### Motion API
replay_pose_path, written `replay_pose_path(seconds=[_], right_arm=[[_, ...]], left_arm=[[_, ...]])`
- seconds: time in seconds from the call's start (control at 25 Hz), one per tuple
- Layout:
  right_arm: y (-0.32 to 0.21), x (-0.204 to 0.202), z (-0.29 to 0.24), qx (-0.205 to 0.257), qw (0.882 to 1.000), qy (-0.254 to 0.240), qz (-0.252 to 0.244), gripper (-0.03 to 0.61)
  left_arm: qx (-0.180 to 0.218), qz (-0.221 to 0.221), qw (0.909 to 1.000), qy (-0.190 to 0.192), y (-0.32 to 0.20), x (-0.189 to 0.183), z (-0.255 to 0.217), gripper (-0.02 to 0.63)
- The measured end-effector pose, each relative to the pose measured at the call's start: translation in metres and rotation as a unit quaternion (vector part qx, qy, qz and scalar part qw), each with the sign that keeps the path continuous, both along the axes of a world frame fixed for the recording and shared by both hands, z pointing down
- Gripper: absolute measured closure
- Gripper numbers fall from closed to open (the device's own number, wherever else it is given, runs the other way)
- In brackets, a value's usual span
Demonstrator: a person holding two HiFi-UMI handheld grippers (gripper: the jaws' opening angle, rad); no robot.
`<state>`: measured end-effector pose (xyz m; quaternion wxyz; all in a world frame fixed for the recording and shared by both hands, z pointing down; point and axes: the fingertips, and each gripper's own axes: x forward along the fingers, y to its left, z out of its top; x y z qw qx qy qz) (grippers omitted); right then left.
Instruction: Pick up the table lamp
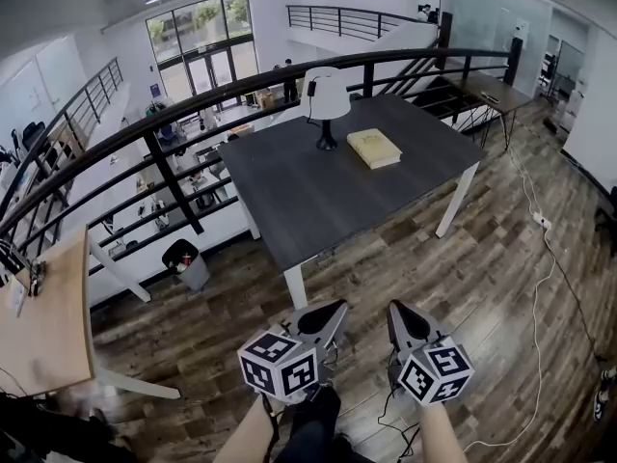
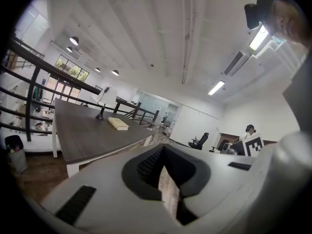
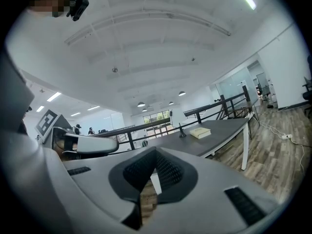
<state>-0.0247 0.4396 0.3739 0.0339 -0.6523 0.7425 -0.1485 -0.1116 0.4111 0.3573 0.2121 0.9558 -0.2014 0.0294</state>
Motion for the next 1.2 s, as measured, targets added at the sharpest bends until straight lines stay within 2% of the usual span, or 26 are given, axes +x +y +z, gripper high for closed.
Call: replay_pose_path(seconds=[0.24,0.84,1.2], right_arm=[[-0.057,0.017,0.009,-0.001,1.0,0.002,0.008,0.583],[-0.214,0.044,0.004,-0.003,1.0,0.001,0.016,0.583],[-0.274,0.055,-0.004,-0.004,1.0,0.007,0.019,0.583]], left_arm=[[-0.004,0.012,0.9999,0.003,-0.054,0.021,0.014,0.588],[-0.005,0.022,0.9997,0.0,-0.208,0.05,0.012,0.588],[-0.005,0.028,0.9996,0.006,-0.27,0.064,0.004,0.588]])
